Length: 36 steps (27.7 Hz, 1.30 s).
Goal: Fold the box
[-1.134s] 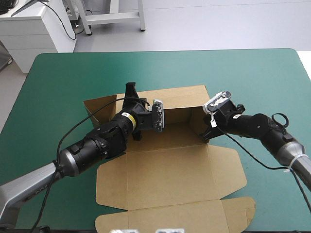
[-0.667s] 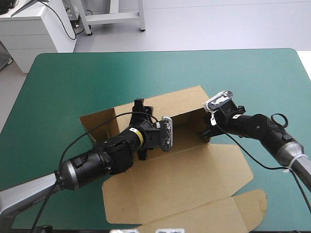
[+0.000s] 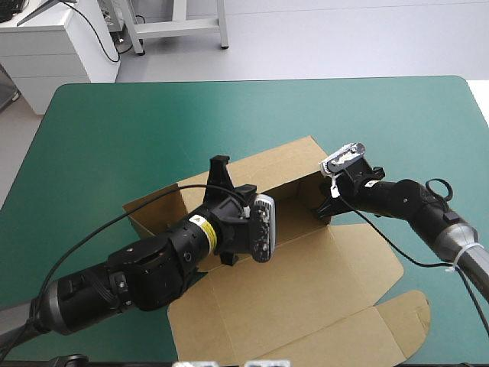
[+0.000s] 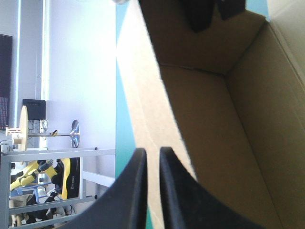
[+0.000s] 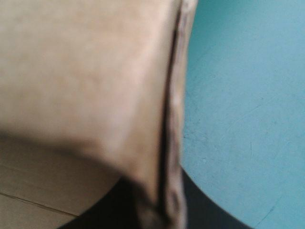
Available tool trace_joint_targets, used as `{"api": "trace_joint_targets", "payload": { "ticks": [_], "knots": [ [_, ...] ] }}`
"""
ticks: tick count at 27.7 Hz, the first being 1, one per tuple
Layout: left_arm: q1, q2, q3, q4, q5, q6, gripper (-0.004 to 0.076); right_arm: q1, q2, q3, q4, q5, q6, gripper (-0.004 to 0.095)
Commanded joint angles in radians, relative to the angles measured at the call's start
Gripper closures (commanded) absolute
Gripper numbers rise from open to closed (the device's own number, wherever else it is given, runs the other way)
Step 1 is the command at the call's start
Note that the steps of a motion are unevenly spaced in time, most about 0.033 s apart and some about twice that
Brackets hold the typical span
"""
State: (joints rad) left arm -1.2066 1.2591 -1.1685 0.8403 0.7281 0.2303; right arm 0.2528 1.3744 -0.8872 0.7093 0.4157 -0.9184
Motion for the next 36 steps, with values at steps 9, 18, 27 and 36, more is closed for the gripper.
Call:
{"api": "trace_joint_targets", "payload": {
  "ticks": [9, 18, 27, 36],
  "knots": [
    [0.622, -0.021, -0.279, -0.545, 0.014, -0.017, 0.0704, 0.004, -0.029, -0.026, -0.025, -0.002, 0.025, 0.0927],
    [1.072, -0.021, -0.281, -0.936, 0.122, 0.002, 0.071, 0.002, -0.031, -0.148, -0.32, 0.155, 0.305, 0.0927],
    [1.139, -0.023, -0.281, -0.897, 0.2, 0.003, 0.0732, 0.002, -0.031, -0.311, -0.57, 0.536, 0.64, 0.0927],
    [1.139, -0.023, -0.281, -0.903, 0.203, 0.003, 0.0732, 0.002, 0.0, -0.318, -0.644, 0.494, 0.751, 0.0927]
  ]
}}
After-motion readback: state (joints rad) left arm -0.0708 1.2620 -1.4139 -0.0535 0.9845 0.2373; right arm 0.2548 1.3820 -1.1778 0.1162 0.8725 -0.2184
